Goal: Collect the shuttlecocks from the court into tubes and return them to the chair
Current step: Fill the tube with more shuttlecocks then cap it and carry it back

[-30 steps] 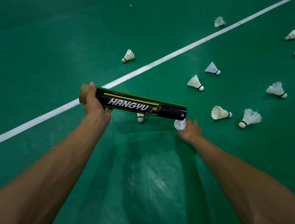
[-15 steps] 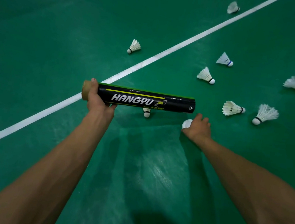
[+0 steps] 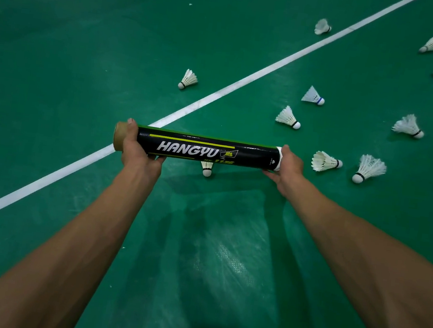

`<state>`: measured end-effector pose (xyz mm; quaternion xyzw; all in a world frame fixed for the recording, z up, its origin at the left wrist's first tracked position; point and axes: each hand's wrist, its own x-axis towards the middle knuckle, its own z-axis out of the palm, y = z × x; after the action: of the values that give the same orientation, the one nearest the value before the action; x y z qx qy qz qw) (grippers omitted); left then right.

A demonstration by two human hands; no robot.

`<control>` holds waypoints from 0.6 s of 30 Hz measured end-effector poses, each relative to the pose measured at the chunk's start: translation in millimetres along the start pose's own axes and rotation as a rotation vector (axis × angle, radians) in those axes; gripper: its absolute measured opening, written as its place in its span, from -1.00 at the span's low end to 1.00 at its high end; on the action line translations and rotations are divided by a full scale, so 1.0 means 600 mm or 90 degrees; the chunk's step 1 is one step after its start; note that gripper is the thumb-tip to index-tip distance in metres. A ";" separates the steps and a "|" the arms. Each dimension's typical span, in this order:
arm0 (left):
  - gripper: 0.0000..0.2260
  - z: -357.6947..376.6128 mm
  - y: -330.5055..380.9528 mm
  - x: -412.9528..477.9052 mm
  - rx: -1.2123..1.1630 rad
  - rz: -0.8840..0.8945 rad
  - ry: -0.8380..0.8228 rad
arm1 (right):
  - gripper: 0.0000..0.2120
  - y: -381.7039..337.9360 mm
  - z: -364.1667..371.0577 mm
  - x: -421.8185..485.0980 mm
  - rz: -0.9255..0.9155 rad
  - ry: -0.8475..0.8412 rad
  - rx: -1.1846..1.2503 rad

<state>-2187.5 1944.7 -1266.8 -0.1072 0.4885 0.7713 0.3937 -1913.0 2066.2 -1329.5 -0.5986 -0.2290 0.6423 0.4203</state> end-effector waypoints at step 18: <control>-0.47 0.002 0.015 -0.047 -0.014 0.009 -0.004 | -0.83 -0.023 0.023 -0.053 -0.041 -0.055 0.003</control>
<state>-2174.8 1929.3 -1244.7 -0.1055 0.4791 0.7799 0.3887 -1924.5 2050.9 -1297.8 -0.5616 -0.2646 0.6545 0.4316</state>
